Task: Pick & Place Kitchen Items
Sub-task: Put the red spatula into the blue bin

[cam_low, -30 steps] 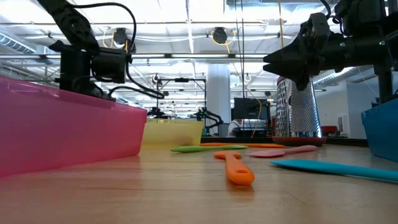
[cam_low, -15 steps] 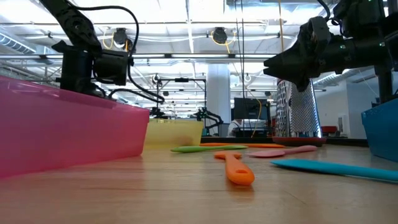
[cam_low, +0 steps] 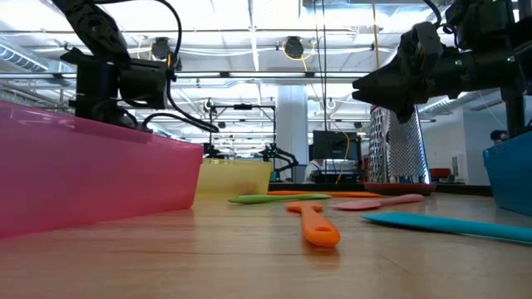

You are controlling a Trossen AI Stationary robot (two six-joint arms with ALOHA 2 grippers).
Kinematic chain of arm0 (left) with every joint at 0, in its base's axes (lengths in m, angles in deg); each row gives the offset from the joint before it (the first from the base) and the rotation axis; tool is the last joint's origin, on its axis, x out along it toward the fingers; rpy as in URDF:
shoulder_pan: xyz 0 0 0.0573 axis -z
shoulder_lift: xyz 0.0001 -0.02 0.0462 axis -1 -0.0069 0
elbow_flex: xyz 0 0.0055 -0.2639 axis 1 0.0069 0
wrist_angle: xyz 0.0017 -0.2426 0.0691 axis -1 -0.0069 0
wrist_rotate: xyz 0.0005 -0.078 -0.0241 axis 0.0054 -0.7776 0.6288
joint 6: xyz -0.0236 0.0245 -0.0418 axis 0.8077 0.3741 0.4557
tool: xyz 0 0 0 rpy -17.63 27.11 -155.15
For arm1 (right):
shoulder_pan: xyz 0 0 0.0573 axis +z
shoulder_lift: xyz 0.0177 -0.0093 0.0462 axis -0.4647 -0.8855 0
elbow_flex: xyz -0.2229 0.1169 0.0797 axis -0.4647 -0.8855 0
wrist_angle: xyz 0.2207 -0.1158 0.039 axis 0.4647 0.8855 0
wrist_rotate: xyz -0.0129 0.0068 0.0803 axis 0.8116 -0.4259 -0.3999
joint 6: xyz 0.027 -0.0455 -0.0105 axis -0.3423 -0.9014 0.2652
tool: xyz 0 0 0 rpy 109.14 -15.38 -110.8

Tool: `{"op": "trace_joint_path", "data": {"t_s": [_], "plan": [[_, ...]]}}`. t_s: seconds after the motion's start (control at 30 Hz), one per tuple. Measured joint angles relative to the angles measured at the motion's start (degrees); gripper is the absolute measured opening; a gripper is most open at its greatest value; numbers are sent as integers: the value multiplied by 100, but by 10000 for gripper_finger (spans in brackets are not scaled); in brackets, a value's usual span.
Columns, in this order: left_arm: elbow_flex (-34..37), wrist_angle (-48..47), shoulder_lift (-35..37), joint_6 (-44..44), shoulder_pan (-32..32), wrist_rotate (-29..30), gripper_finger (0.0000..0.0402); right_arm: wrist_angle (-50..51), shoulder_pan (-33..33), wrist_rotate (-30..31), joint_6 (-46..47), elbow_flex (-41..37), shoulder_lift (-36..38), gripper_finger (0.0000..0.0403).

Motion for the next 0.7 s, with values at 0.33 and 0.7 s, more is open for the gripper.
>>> {"op": "trace_joint_path", "data": {"t_s": [0.33, 0.7], "plan": [[0, 46, 23, 191, 229, 343, 53, -12, 0, 0, 4, 0, 0, 132], [-15, 164, 34, -234, 513, -128, 132, -12, 0, -2, 4, 0, 1, 132]]}}
